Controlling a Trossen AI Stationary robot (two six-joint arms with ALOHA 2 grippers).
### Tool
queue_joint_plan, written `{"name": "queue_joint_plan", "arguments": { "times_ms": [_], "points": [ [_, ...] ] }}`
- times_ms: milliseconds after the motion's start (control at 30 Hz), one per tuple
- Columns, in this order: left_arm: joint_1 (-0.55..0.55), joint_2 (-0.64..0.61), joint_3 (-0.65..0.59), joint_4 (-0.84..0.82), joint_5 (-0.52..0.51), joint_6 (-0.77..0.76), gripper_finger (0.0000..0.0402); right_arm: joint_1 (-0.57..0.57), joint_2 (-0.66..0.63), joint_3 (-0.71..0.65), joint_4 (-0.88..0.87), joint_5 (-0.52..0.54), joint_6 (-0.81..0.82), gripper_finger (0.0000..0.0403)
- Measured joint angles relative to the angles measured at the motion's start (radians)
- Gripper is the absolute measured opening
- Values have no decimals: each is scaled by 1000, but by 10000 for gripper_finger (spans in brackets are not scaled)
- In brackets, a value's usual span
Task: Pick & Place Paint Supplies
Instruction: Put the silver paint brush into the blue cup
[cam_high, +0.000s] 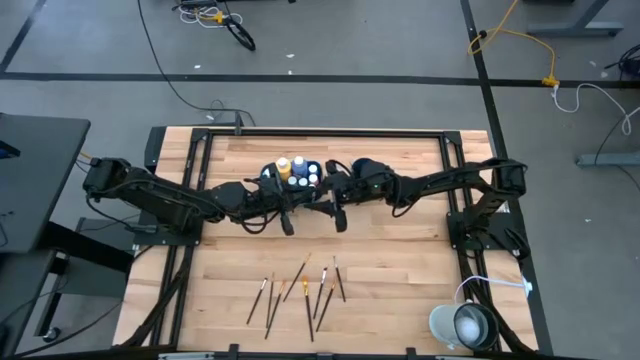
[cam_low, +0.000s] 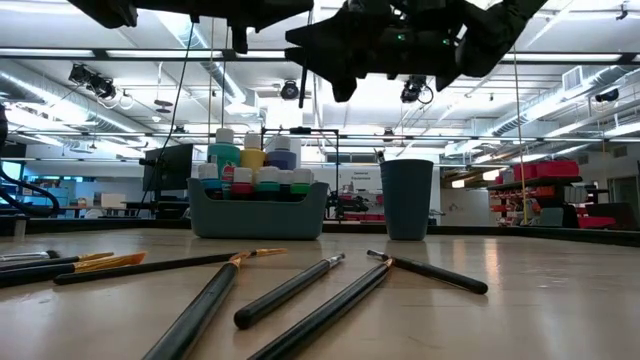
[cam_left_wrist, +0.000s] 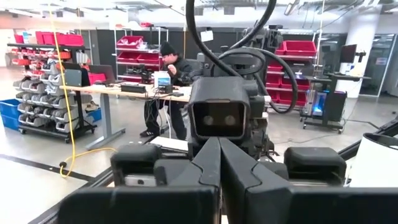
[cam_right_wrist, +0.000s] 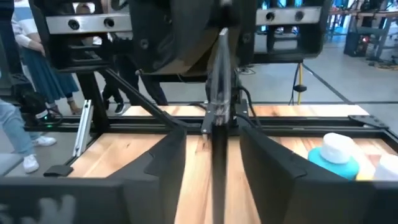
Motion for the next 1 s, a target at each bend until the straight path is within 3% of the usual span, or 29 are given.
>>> {"name": "queue_joint_plan", "arguments": {
  "times_ms": [333, 500, 700, 867, 1000],
  "points": [
    [0, 0, 0, -1, -22, 31, 1, 0, 0, 0, -20, 0, -7, 14],
    [0, 0, 0, -2, -20, 27, 7, 0, 0, 0, -21, 0, 12, 31],
    [0, 0, 0, -6, -20, 19, 12, 0, -1, 0, -33, 0, -4, 13],
    [0, 0, -1, -6, -18, 27, 19, -1, -44, 0, -118, 7, -6, 20],
    [0, 0, -1, -8, -15, 27, 36, -1, -113, 0, -216, 78, -69, 13]
  ]
}}
